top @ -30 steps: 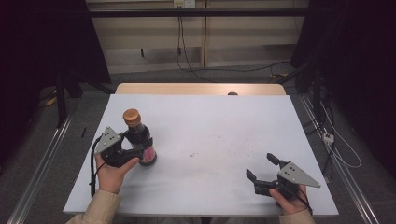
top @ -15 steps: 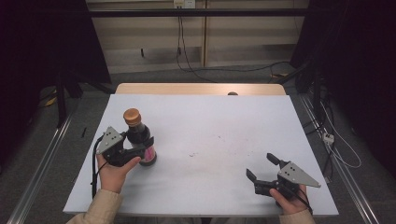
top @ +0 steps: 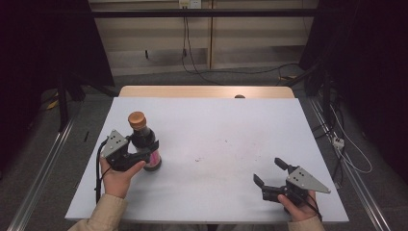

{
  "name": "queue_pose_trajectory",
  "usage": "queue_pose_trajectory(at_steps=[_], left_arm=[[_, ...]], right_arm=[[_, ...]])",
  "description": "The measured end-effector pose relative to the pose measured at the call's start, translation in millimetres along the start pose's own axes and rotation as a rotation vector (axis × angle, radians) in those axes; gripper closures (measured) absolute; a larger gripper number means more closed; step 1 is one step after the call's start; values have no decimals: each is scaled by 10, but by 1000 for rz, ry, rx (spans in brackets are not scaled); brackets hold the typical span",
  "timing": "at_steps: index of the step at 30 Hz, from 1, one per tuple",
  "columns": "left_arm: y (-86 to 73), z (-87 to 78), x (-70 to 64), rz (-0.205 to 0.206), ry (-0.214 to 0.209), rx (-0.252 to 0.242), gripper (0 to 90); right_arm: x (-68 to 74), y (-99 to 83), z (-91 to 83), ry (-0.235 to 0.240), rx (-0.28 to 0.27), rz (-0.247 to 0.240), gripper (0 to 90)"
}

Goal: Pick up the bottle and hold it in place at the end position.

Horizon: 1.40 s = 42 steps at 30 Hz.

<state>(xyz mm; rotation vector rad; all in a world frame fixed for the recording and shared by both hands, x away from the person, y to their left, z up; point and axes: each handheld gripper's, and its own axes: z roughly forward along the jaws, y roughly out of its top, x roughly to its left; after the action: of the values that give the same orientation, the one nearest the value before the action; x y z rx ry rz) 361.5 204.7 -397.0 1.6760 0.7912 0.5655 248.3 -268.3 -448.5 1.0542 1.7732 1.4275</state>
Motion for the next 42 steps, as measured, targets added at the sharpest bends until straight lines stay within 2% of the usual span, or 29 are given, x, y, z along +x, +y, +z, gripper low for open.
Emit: queue_pose_trajectory(at_steps=[7,11,17,29,42], left_arm=[[12,5,1,-8,13,-9,269],[30,15,-4,2,15,-10,269],[109,53,-13,-1,-5,-34,268],[214,297,-77,25,-22,-27,265],[300,564,-205,46,-70,-1,260]], right_arm=[[-4,4,-4,-3,-5,3,57],[-3,6,-1,-2,-6,2,57],[-2,7,-1,-2,-6,0,57],[0,12,-5,-3,-5,-4,57],[-3,12,-9,-5,-6,-4,56]])
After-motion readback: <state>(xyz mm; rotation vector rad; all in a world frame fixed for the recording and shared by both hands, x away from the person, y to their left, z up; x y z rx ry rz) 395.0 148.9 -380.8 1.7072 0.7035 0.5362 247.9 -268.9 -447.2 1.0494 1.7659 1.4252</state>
